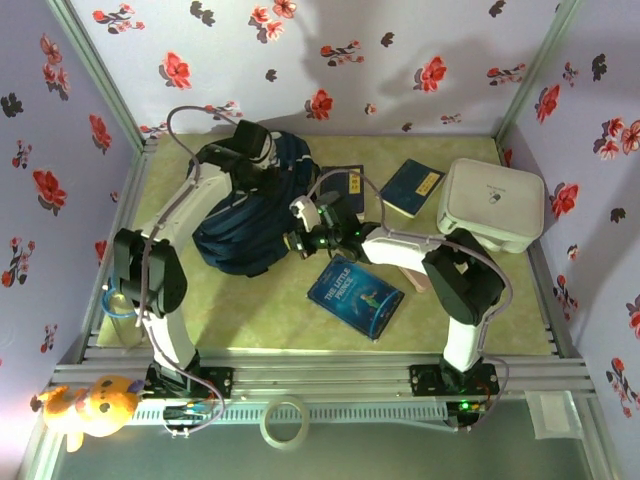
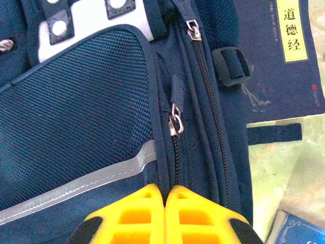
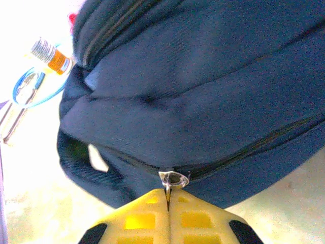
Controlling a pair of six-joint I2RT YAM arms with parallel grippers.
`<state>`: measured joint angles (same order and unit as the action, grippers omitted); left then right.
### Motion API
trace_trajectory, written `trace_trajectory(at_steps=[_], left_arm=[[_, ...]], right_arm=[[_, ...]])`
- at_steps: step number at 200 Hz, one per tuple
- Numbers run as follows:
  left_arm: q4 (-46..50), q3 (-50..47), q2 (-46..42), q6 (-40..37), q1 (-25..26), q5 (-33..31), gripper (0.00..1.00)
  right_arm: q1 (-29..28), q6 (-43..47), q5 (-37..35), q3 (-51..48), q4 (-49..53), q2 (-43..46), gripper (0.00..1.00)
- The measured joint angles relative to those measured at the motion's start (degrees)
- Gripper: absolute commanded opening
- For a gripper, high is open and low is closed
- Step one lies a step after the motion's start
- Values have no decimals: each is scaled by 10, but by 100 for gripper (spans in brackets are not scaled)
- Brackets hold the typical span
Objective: Pack the student bag
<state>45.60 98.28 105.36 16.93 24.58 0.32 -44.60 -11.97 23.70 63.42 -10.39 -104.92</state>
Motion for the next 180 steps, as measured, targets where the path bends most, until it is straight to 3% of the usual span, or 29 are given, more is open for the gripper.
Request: trace_trajectory(at_steps=[131, 146, 156, 180], left_arm=[[-58, 30, 66, 134, -8, 89, 0], [-63, 30, 66, 143, -13, 97, 0], [-69, 30, 66, 145, -16, 101, 0], [-92, 23, 63, 147, -25, 109, 0]], right_arm=[[-19, 9, -36, -16, -11, -4, 1], [-16, -7, -47, -26, -27, -3, 18], [-9, -31, -54, -34, -32, 0, 36], [31, -90, -68, -59, -35, 32, 53]])
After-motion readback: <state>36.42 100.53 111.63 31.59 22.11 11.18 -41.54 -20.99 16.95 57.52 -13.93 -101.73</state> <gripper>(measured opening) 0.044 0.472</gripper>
